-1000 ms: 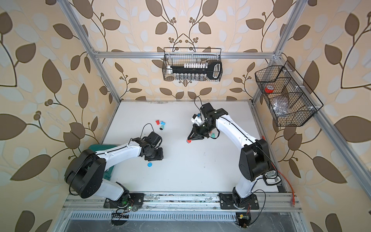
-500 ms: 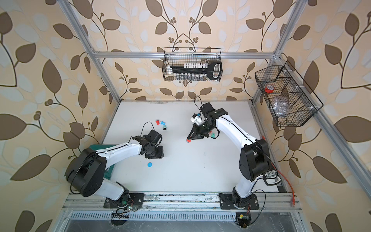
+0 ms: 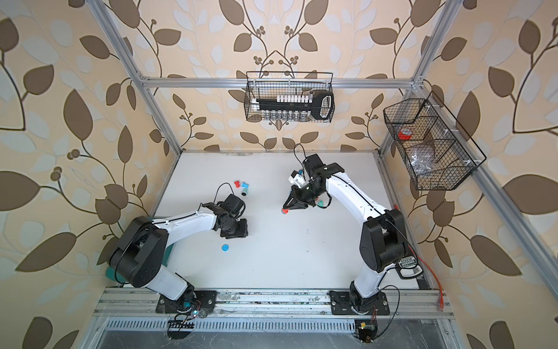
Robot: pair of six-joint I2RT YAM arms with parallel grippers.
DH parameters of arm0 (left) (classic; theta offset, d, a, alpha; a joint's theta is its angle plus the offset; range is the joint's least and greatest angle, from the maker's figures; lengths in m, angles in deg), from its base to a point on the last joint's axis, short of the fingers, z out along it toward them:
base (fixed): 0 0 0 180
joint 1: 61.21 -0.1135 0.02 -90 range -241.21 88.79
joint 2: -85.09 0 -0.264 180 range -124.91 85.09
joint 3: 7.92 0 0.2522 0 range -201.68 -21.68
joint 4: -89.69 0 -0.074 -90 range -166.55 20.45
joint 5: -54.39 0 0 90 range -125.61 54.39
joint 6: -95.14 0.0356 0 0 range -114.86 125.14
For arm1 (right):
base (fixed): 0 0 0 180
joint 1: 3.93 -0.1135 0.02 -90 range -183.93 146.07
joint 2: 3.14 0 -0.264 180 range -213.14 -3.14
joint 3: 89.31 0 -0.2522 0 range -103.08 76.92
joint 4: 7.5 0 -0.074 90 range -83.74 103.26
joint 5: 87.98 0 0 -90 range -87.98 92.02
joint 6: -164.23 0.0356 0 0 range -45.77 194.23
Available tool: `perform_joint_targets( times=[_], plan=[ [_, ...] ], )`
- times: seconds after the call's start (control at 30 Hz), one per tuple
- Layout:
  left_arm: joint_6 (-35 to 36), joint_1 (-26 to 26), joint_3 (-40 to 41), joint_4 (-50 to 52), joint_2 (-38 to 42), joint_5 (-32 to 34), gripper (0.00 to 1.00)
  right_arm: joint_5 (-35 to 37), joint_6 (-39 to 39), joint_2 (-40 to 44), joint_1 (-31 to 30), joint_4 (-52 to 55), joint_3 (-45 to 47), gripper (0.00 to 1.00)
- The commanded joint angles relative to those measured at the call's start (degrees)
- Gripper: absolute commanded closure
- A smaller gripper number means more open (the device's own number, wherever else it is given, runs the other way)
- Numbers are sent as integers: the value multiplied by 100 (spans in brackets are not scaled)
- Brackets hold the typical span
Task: Close the stamp cap
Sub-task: Move the cover to the center of the board.
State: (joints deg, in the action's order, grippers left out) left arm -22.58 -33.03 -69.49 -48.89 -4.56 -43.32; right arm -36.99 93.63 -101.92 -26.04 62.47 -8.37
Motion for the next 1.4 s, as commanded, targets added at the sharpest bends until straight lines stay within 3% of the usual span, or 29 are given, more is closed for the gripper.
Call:
perform_joint_targets(
  times=[0.0,0.33,0.43,0.67,0.83,1.07,1.23,1.37],
  plan=[
    [-199,145,-50,-100,-80,-240,57,-89,-59,-114,14,2,29,93],
    [-1009,1719,-888,-360,-1012,-184,57,-30,-24,0,42,-4,-2,93],
    [-1086,1805,-1115,-318,-1053,-180,56,18,-24,107,77,21,55,93],
    [-599,1805,-1901,563,-786,-91,42,136,-42,279,172,16,220,94],
    [-661,1798,-1868,676,-433,-207,41,344,-33,319,182,31,228,94],
    [-563,1109,-797,881,652,-278,43,880,1,395,6,-32,481,96],
    [-301,83,-120,1141,1685,-336,44,1729,368,359,-825,-391,618,96],
    [-144,-361,-34,1333,1893,-301,45,2559,756,185,-1767,-810,749,96]
  ],
)
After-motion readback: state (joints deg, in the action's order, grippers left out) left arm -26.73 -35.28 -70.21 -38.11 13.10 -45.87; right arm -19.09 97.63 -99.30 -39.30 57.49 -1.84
